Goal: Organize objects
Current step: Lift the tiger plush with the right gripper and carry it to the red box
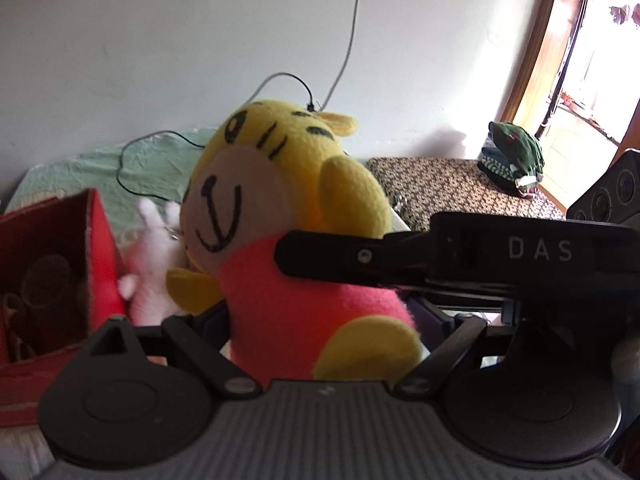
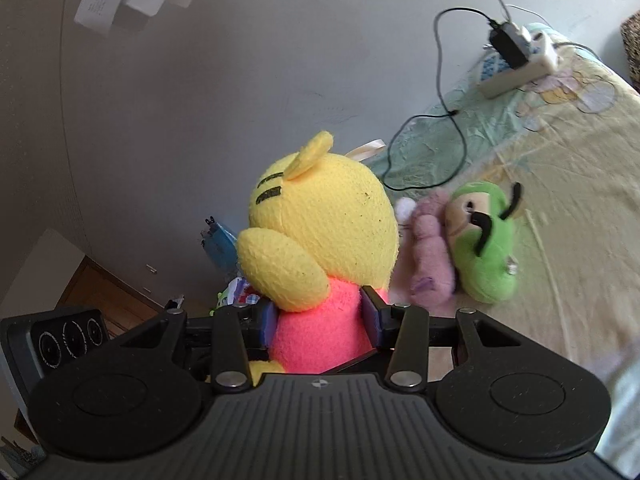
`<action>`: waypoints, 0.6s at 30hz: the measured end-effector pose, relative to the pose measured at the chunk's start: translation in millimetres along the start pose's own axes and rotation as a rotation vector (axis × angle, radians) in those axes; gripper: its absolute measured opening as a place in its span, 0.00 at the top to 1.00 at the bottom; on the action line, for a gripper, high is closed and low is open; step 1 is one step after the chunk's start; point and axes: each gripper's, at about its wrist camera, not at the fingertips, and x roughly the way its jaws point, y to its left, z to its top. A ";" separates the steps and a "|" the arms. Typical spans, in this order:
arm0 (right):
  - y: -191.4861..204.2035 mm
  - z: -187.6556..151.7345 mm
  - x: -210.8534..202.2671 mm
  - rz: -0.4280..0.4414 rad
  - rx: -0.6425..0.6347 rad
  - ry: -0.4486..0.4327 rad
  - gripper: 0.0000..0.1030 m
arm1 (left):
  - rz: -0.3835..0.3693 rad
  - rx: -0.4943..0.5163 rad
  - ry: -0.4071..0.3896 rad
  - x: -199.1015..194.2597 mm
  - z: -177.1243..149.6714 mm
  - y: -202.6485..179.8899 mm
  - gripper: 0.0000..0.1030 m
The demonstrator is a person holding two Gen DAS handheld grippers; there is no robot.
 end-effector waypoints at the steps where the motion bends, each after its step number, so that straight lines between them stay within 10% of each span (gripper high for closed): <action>1: 6.2 -1.6 5.3 0.003 -0.003 -0.006 0.55 | 0.001 0.002 -0.009 -5.0 0.7 7.2 0.14; 18: 84.2 -22.3 120.3 0.011 -0.085 -0.060 0.55 | 0.059 0.013 -0.097 -56.0 7.0 138.6 0.14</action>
